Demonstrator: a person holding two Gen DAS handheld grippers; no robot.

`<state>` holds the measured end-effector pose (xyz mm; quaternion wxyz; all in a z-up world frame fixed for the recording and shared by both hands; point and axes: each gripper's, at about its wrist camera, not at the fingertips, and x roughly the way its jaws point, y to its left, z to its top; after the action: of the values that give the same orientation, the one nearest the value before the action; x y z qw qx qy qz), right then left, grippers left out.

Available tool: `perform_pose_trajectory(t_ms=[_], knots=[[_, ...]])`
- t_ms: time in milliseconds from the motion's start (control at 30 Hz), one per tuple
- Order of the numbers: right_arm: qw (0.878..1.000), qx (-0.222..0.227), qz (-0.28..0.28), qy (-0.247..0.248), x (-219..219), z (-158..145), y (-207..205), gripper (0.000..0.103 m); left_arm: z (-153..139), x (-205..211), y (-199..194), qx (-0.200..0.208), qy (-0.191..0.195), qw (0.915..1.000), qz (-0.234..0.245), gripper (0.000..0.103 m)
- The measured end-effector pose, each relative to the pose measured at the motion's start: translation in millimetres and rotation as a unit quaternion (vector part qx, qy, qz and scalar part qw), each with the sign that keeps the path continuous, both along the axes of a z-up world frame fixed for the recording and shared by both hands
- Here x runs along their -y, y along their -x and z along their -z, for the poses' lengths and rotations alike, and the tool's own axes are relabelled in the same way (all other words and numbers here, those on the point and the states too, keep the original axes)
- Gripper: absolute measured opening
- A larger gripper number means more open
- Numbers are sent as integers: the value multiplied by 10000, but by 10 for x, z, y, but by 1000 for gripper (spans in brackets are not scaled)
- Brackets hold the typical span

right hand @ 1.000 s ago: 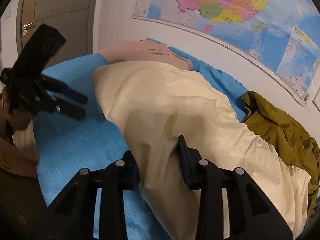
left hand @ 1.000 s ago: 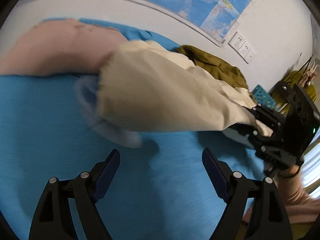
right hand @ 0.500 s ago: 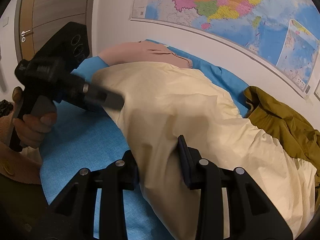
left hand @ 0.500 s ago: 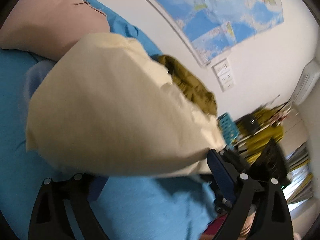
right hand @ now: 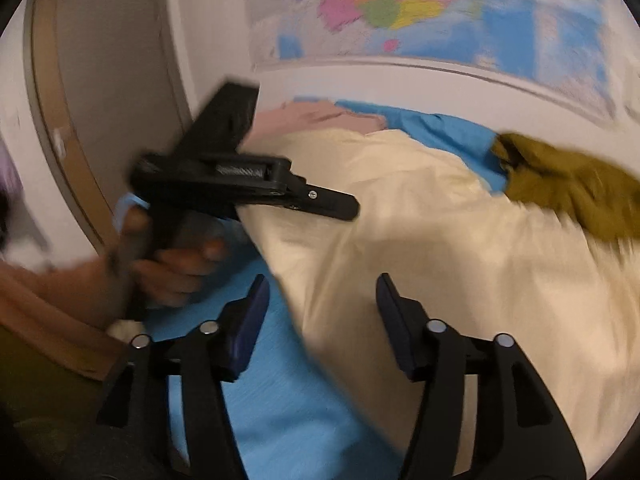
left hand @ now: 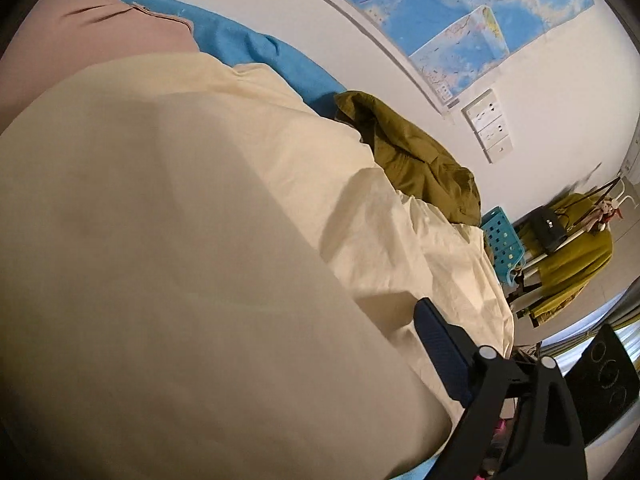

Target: Fold large clothes

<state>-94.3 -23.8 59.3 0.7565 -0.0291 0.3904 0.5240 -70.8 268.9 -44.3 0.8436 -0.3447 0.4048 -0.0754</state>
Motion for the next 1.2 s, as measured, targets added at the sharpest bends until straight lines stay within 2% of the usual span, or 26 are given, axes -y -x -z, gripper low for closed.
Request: perform_pose_trajectory(t_ms=[33, 100, 133, 233, 267, 333, 433, 533, 600, 733, 833, 900, 1033, 1100, 1200], knots=[[9988, -324, 282, -230, 253, -3, -40, 66, 1, -16, -7, -47, -7, 10000, -25, 82], [9924, -854, 693, -548, 665, 52, -75, 71, 5, -29, 3, -92, -86, 9999, -39, 78], [9852, -1188, 999, -732, 953, 113, -74, 72, 0, -13, 1, -82, -170, 9998, -14, 78], [9669, -1666, 1695, -925, 1481, 268, -30, 73, -3, 8, 27, -37, -356, 9994, -19, 74], [9575, -1892, 1952, -969, 1656, 338, -8, 75, 7, -5, 44, -20, -387, 9992, -37, 71], [9422, -2227, 2269, -1057, 1864, 446, 3, 79, 11, -6, 53, -14, -441, 9990, -52, 68], [9124, -2664, 2936, -1017, 2079, 636, -52, 83, 12, 0, 51, -22, -456, 9989, -88, 65], [8977, -2671, 3292, -1202, 2130, 701, -168, 81, 15, 7, 63, -13, -494, 9988, -75, 65], [8987, -2552, 3386, -1123, 2070, 691, -219, 83, 11, 13, 65, -24, -486, 9988, -68, 65], [9004, -2088, 3761, -654, 1851, 691, -269, 85, 10, 19, 67, -3, -478, 9988, -72, 65], [9035, -1784, 3867, -490, 1738, 725, -294, 93, 8, 41, 59, -4, -536, 9985, -59, 66], [9021, -1648, 3969, -401, 1690, 742, -302, 94, 7, 47, 64, 11, -563, 9984, -53, 66], [8933, -1923, 4022, -569, 1728, 772, -258, 90, 15, 40, 70, 40, -561, 9984, -31, 66], [8969, -2086, 3846, -644, 1682, 778, -215, 89, 17, 40, 72, 55, -564, 9984, -18, 67], [8982, -2004, 3865, -603, 1631, 783, -240, 89, 20, 58, 67, 80, -573, 9983, 16, 69]])
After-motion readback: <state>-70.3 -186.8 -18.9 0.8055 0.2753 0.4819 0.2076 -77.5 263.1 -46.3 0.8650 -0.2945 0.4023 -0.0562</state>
